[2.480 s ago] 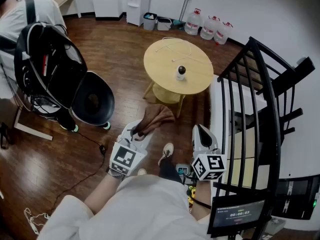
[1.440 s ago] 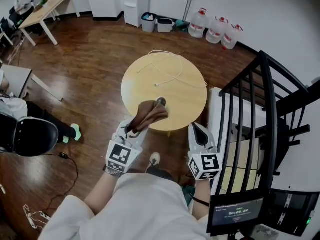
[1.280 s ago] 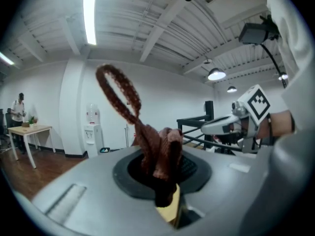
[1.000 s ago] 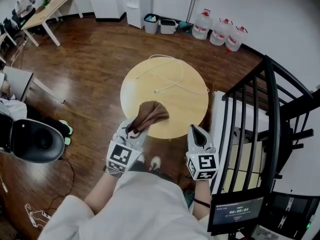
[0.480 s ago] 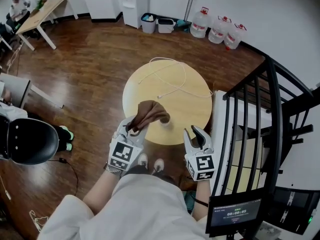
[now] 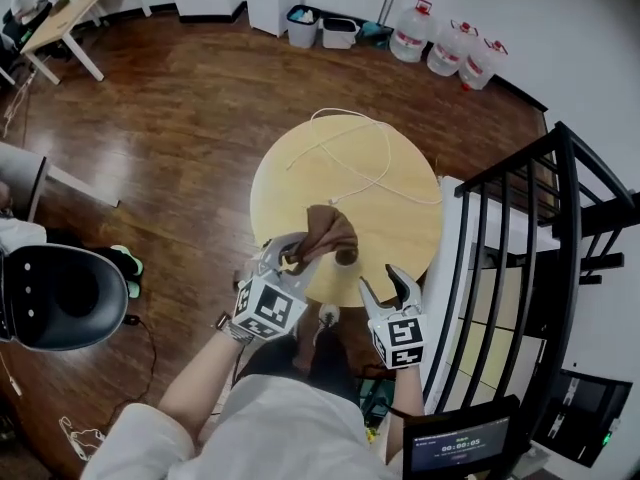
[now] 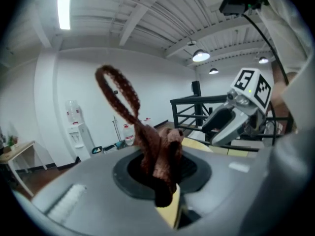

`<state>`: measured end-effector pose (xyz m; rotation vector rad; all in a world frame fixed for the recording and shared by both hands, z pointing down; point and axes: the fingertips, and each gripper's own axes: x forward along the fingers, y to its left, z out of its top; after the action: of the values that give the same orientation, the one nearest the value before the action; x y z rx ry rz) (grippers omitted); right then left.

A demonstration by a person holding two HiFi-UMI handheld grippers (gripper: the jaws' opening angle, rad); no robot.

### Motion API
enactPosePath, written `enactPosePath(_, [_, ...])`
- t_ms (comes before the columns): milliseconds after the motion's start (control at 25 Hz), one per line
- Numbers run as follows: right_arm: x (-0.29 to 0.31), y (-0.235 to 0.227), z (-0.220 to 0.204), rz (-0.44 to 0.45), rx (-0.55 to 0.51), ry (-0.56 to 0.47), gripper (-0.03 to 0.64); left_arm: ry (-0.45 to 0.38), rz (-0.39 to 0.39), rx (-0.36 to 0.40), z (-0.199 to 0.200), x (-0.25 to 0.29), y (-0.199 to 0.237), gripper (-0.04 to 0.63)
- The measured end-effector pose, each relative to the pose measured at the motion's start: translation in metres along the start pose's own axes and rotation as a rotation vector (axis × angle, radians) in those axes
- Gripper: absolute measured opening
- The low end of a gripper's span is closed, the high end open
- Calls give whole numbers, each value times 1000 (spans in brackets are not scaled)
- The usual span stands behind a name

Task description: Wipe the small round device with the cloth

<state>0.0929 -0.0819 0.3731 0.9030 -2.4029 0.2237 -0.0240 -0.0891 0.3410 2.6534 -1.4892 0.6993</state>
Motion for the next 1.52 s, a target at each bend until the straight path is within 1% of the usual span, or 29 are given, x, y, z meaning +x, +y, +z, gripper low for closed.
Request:
enactPosePath(120, [23,-3,-12,20,3,31,241,17,-18,1,-13,18,2,74])
enactPosePath(200, [38,-4,-20,34,9,48,264,25,-35,0,-20,29,1,74])
enactPosePath(320, [56,1,-35,82,3,74,294,25,-73,2,-27,43,-8,74])
enactPosePath(440, [73,12,-52,136,-9,119,319,13,-123,12,-31,51,-19,74])
enactPosePath(560, [87,20,-65,169,-2,156,328,2,-189,49,-35,56,-32,74])
enactPosePath(680, [99,22,-64,168,6,158,330,17,-229,57,-46,60,-34,74])
enactPosePath(800, [102,20,-61,134,-12,170,330,36,-262,43,-56,60,-39,74])
enactPosePath(960, [102,20,-60,128,17,152,328,58,-288,41,-69,61,-47,74])
enactPosePath(1040, [101,20,-60,124,21,135,327,71,-289,26,-78,63,-50,74])
enactPosePath(1120, [98,19,-65,117,28,124,313,87,-288,-8,-89,65,-54,74])
enactPosePath(1320, [92,18,-66,109,30,113,311,134,-286,-68,-114,69,-66,72])
enactPosePath(1400, [93,17,-63,106,33,107,311,147,-297,-91,-122,73,-68,72])
enactPosePath(1520, [93,17,-61,110,40,95,311,161,-330,-146,-130,77,-74,72])
